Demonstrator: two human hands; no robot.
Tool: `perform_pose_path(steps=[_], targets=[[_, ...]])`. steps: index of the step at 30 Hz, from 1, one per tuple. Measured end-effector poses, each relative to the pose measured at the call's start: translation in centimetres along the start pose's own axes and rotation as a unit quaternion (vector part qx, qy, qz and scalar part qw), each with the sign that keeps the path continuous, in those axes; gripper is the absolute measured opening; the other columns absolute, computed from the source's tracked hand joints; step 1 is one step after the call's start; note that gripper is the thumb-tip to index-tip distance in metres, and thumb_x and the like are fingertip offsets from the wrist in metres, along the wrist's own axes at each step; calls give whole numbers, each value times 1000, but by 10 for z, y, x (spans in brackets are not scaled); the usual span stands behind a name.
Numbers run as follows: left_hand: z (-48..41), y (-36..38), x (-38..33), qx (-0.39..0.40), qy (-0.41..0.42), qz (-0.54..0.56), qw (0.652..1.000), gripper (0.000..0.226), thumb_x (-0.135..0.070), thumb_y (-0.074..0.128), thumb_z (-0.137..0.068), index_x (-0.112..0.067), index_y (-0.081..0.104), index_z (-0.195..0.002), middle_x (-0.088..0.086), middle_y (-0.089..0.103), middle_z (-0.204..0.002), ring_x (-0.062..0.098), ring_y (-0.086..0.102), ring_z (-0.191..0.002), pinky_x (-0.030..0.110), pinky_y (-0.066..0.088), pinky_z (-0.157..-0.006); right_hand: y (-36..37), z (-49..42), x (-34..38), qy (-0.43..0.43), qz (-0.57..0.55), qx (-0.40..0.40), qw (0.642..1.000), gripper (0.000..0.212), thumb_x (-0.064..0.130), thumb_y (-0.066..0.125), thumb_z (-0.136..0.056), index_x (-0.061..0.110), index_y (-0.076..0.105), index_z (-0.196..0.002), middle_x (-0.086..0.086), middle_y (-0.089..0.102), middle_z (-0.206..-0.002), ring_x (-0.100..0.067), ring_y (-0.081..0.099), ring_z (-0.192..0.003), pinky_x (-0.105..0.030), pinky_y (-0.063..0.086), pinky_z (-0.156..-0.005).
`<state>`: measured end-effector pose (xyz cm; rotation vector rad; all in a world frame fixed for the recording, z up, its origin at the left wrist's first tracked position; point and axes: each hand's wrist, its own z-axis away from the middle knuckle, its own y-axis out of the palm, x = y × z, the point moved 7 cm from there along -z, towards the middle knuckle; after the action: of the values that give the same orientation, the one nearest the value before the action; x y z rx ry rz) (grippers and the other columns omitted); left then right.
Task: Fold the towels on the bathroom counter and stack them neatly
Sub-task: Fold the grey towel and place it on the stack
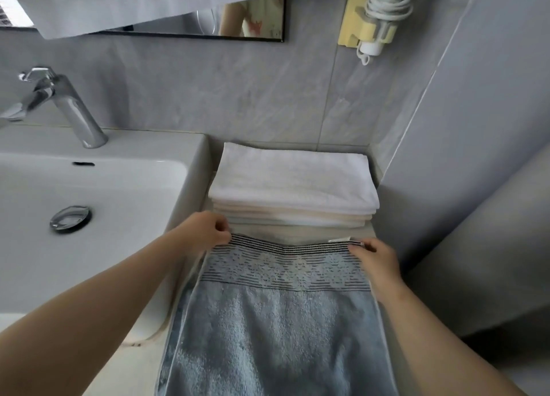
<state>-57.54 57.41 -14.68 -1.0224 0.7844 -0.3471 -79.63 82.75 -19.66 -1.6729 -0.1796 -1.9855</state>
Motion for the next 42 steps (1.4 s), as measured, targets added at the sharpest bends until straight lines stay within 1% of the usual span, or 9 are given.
perform_pose_path(steps=[7,11,14,17,20,26,31,38,42], targets=[[40,-68,-22,-56,38,14,998,17,-14,57,-84,-20,55,-69,-6,55,-68,10,48,-65,18,36,-57,-15,20,62,-47,-134,13,990,13,-1,64,-83,7,60,-72,-11,61,-71,-25,59,-68,-31,48,-66],[64,-119,-34,-138,71,29,988,16,-14,59,-86,-22,57,-72,-5,57,-72,12,48,-68,20,37,-60,-33,30,104,-101,-188,12,977,15,0,62,-83,12,62,-75,1,67,-60,-11,64,-57,-23,52,-57],[79,-149,-39,-187,99,67,975,19,-13,58,-90,-24,55,-75,-5,55,-73,12,47,-68,21,37,-61,-44,35,129,-134,-226,13,965,15,3,63,-84,15,63,-74,5,69,-61,-8,65,-59,-23,52,-61],[93,-167,-48,-206,124,70,968,14,-7,57,-91,-19,56,-83,-7,55,-75,6,47,-67,11,36,-59,-52,42,151,-165,-263,12,951,16,2,64,-83,14,63,-73,6,68,-61,-14,62,-68,-28,49,-72],[104,-179,-51,-225,143,73,961,29,0,59,-87,-28,57,-78,-11,58,-76,8,51,-68,6,37,-59,-57,49,167,-190,-283,2,940,14,4,69,-79,15,64,-71,7,68,-62,-16,60,-72,-31,48,-76],[132,-204,-49,-328,181,187,908,52,1,67,-81,-48,65,-65,-28,64,-63,-10,56,-60,0,40,-62,-85,79,201,-337,-264,-102,898,25,3,71,-80,25,61,-74,22,66,-62,7,57,-63,-10,46,-68],[133,-193,-49,-298,167,215,915,36,2,71,-78,-30,69,-62,-23,65,-60,-8,58,-56,0,42,-61,-88,81,209,-352,-255,-99,895,27,-1,70,-79,25,61,-75,21,66,-63,3,57,-67,-17,48,-73],[138,-187,-42,-263,158,289,907,22,-6,74,-74,-23,73,-60,-10,70,-60,-3,61,-55,6,50,-62,-86,75,195,-313,-280,-57,906,26,-1,68,-80,23,67,-70,15,67,-64,-4,59,-70,-23,50,-77],[140,-187,-46,-246,167,325,898,20,7,71,-72,-11,69,-63,-10,68,-55,-4,61,-52,3,44,-54,-86,77,197,-313,-278,-46,907,25,-2,68,-80,21,59,-74,16,65,-60,-1,59,-66,-21,50,-75]])
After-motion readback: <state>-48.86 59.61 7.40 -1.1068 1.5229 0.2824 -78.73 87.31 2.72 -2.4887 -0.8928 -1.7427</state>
